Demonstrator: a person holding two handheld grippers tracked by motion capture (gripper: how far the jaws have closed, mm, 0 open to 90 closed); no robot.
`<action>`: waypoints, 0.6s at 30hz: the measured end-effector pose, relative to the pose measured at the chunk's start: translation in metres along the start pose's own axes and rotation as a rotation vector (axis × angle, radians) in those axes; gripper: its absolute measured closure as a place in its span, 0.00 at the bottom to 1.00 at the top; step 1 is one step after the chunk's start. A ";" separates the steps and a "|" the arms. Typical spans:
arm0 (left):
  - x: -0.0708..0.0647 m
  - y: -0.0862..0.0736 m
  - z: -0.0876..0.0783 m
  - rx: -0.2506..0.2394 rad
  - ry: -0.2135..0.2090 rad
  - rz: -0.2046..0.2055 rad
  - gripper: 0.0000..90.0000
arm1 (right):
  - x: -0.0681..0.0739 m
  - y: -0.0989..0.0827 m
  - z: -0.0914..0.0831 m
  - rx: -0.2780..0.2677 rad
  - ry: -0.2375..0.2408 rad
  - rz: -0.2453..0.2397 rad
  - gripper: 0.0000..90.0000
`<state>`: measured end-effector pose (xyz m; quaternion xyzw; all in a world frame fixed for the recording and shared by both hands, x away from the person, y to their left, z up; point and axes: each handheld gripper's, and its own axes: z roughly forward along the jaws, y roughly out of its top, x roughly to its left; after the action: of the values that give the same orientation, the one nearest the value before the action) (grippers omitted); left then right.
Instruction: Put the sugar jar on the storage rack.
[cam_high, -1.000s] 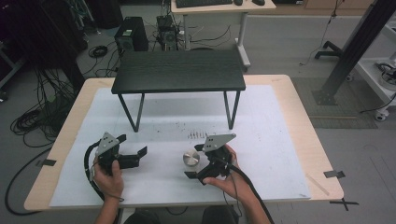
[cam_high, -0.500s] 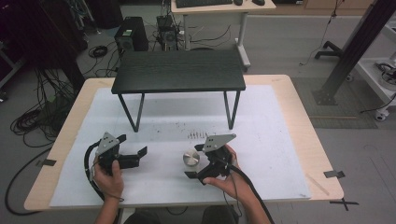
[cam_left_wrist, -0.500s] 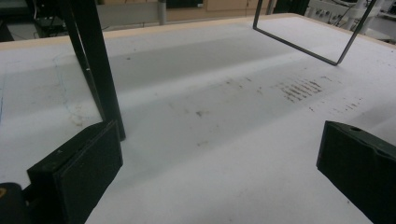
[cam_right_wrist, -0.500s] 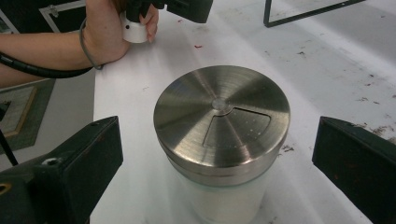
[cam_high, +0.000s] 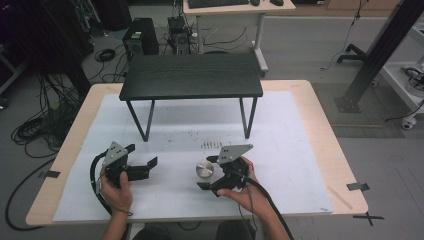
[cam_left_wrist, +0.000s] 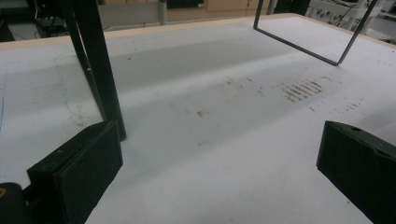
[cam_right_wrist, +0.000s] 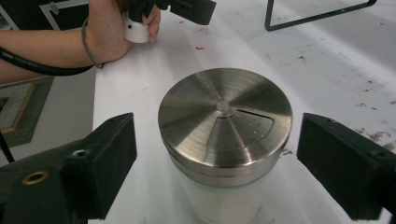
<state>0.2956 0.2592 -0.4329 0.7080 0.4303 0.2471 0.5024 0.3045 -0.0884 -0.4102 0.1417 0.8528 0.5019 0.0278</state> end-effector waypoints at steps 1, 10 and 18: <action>0.000 0.000 0.000 0.000 0.001 0.001 0.01 | 0.000 0.000 0.000 0.001 -0.003 -0.004 0.19; 0.000 0.000 0.000 0.000 0.001 0.000 0.01 | 0.002 -0.001 0.000 0.007 -0.035 -0.040 0.35; 0.000 0.000 0.000 0.001 0.000 -0.001 0.01 | 0.003 -0.002 -0.001 0.006 -0.039 -0.052 0.47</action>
<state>0.2959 0.2596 -0.4330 0.7081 0.4308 0.2468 0.5021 0.3010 -0.0894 -0.4114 0.1295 0.8570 0.4955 0.0569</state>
